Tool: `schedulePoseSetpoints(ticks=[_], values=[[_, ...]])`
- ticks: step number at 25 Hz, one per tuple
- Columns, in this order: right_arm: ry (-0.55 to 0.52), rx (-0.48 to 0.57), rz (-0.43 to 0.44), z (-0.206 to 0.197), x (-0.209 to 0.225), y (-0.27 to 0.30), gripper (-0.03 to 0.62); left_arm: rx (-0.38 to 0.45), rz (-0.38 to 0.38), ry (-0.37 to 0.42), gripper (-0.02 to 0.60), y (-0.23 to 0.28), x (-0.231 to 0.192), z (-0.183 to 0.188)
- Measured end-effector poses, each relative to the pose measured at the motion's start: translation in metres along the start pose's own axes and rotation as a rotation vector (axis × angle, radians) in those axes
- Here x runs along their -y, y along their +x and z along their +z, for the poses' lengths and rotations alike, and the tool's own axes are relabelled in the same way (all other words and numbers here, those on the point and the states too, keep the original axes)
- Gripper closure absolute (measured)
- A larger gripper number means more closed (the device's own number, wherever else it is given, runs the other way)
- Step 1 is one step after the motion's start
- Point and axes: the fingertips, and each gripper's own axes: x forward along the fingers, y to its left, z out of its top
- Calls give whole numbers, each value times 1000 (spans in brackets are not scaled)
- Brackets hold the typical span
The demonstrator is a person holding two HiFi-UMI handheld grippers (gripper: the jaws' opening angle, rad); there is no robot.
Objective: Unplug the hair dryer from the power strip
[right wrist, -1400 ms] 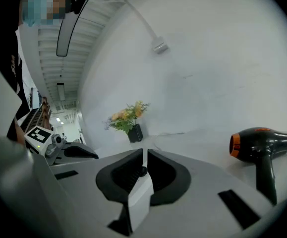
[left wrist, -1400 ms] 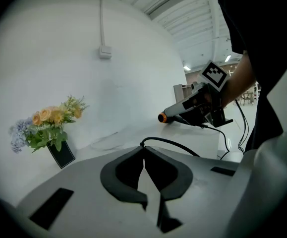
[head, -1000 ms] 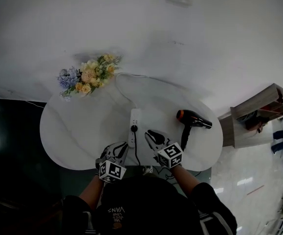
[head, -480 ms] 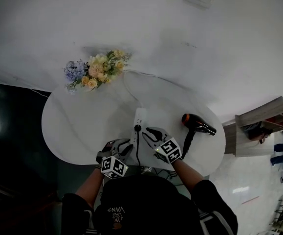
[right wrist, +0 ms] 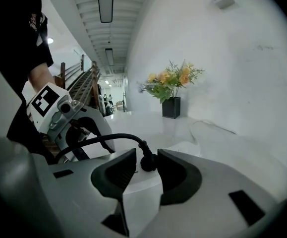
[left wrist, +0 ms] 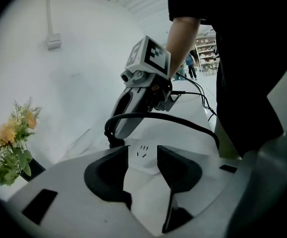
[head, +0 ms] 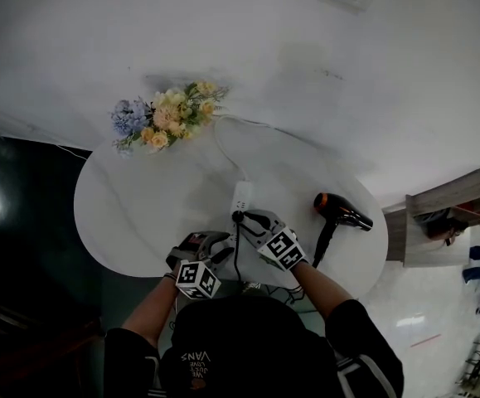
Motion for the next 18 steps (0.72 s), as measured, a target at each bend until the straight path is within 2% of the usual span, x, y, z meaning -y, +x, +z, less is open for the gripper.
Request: schedulePoseSetpoints(ticks=[7,11,16,17,18], values=[[-72,-26,20,2,2,14,477,-3,-50,71,406,3,5,2],[-95,-32,26,0,5,19,477,-6,-86,140,428,8,11,-3],[-110,-28,47,1,2,20,499,-29,-160,159,425,5,9,1],[-111,-27,49,1,2,20,500,-41,-181,166,408,6,9,-1],[-110,-25,50,1,3,20,502,-54,-199,176,354,6,10,-3]])
